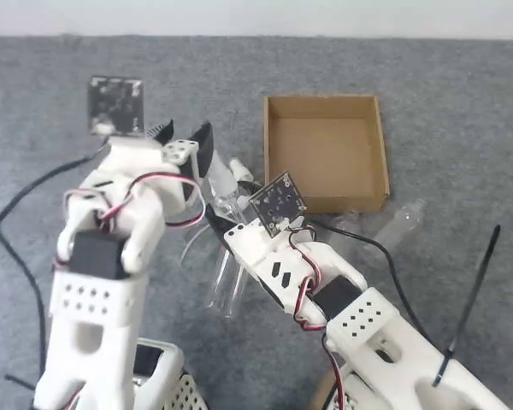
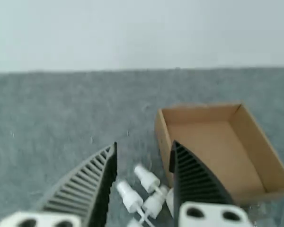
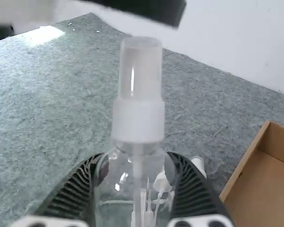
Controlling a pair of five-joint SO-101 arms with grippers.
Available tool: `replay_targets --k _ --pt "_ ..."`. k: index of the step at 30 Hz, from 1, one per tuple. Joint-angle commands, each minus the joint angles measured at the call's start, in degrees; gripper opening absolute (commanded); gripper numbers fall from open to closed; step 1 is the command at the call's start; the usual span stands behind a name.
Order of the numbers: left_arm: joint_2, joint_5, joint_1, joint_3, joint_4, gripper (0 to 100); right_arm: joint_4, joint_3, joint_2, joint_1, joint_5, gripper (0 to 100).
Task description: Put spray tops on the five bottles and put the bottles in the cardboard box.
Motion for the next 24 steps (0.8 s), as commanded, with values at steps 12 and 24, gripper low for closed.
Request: replay_targets --k 12,24 --pt "-10.8 -6.1 7.6 8.7 -0.7 12 -1.0 -0.6 -2.4 1.0 0.9 0.6" --pt "-26.8 -5.9 -3.8 10.5 3.8 16 -0.6 -4.9 -2.3 6.5 1.1 0.6"
